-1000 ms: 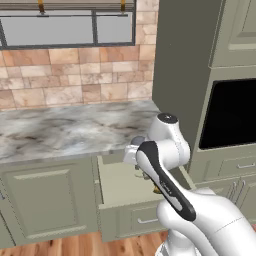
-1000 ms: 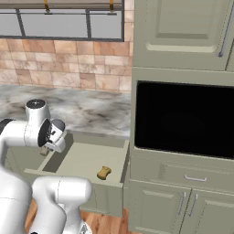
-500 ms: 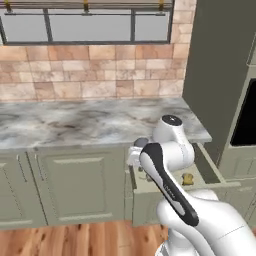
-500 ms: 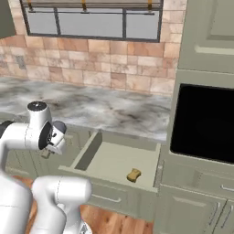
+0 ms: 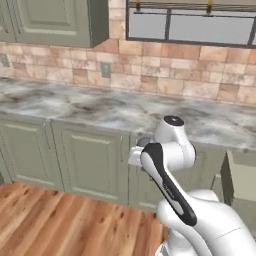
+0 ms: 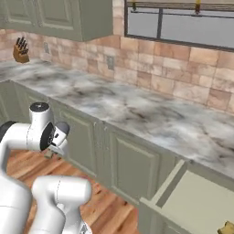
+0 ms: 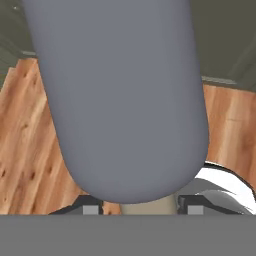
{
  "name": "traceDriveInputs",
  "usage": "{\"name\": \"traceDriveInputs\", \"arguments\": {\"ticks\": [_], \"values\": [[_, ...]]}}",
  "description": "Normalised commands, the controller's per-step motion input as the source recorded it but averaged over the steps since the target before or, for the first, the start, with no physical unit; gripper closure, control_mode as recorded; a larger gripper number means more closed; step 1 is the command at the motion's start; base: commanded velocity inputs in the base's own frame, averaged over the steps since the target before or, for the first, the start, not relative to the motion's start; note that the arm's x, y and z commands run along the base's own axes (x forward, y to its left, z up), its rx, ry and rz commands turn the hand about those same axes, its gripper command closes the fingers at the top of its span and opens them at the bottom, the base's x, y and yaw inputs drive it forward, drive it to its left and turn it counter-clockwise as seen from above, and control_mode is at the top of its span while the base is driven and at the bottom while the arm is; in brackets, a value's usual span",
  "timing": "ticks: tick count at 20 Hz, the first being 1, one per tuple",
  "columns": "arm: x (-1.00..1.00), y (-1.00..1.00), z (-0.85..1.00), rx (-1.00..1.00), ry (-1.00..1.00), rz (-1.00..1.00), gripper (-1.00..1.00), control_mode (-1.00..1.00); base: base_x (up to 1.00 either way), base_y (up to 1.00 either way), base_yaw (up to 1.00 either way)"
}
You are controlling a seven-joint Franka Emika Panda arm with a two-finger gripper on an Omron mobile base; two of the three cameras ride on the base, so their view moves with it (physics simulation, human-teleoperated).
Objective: Restock the sink supplies by placing the sponge and soap dispenser on the counter and next to the sink. Make sure the soap dispenser is upright.
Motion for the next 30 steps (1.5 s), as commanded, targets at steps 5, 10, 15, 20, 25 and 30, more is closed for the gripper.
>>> {"name": "traceDriveInputs", "arguments": {"ticks": [5, 10, 15, 20, 25, 30], "values": [[0.00, 0.00, 0.00, 0.00, 0.00, 0.00, 1.00, 1.00, 0.00, 0.78, 0.61], [0.00, 0.00, 0.00, 0.00, 0.00, 0.00, 1.00, 1.00, 0.00, 0.72, 0.61], [0.00, 0.00, 0.00, 0.00, 0.00, 0.00, 1.00, 1.00, 0.00, 0.69, 0.61], [0.00, 0.00, 0.00, 0.00, 0.00, 0.00, 1.00, 1.00, 0.00, 0.53, 0.58], [0.00, 0.00, 0.00, 0.00, 0.00, 0.00, 1.00, 1.00, 0.00, 0.40, 0.56], [0.00, 0.00, 0.00, 0.00, 0.00, 0.00, 1.00, 1.00, 0.00, 0.39, 0.55]]}}
